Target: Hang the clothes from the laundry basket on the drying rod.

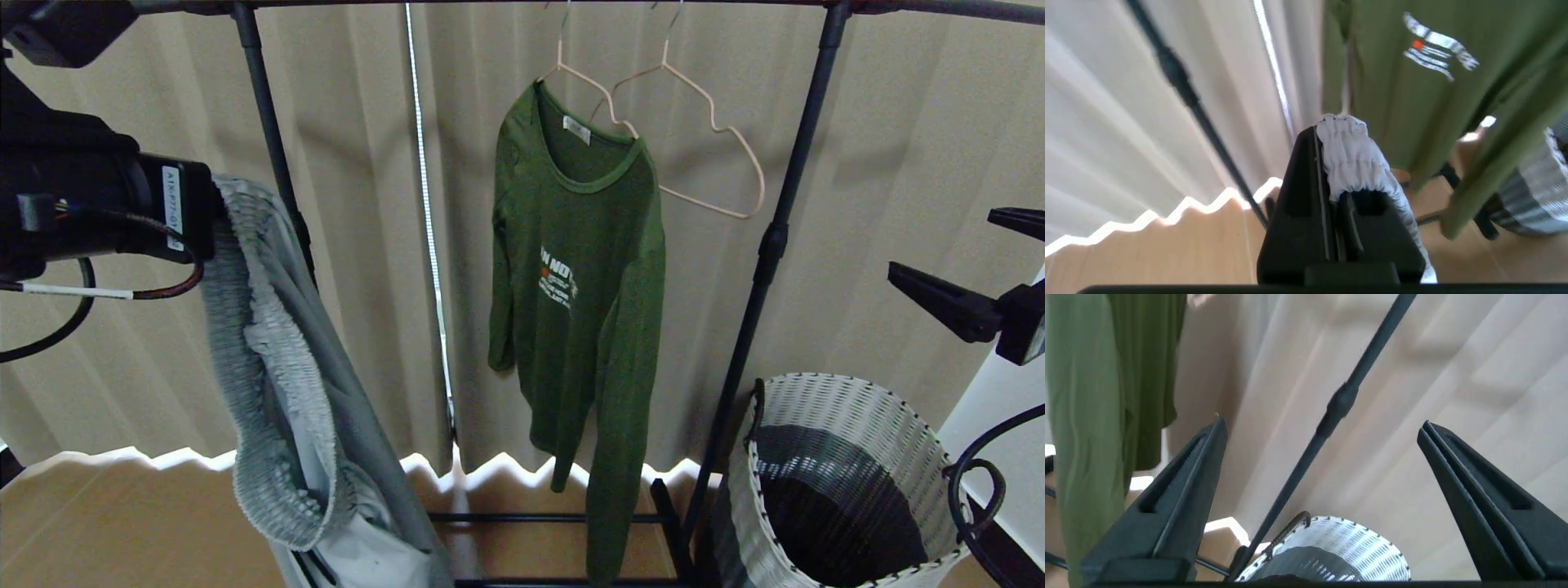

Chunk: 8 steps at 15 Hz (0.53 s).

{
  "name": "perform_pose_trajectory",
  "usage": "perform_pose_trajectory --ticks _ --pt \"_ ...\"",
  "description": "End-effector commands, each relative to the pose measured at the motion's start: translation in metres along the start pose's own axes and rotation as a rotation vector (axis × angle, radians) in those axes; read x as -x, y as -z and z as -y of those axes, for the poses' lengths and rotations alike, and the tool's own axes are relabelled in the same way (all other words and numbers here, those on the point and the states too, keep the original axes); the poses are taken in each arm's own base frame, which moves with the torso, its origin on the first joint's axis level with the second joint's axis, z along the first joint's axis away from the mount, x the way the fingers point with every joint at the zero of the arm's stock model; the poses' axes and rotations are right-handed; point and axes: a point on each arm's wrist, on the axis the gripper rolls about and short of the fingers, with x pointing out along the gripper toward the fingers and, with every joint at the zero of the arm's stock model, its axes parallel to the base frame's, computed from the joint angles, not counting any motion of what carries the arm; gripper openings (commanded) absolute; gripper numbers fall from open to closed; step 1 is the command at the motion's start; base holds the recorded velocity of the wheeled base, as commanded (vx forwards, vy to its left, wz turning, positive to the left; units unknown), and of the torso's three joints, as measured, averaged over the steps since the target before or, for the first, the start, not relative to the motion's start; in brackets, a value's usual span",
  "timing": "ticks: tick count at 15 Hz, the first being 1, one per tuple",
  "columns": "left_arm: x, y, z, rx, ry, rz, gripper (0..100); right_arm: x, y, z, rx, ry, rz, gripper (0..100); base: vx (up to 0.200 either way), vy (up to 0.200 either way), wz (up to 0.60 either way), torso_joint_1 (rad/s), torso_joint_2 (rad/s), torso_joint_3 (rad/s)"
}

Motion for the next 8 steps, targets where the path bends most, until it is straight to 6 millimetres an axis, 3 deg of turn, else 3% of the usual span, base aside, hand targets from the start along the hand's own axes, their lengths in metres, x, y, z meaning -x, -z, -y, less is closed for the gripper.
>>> perform_pose_trajectory --ticks 1,5,8 --pt "0.0055 -0.0005 -0.0025 0.003 -0.009 0.011 0 -0.0069 0.0164 -0.0001 -0.006 0.007 -0.045 100 0.000 0.000 0.00 0.000 0.00 0.000" --pt "0.0083 -0.0012 -0.0032 0.005 -0.012 0.019 0 -0.0082 0.0189 -0.0008 0.012 0.023 -0.003 100 0.000 0.000 0.00 0.000 0.00 0.000" --pt "0.0148 0.0004 -0.0048 0.005 -0.017 0.024 0 -0.0084 0.0170 0.0089 0.012 0.158 0.006 100 0.000 0.000 0.00 0.000 0.00 0.000"
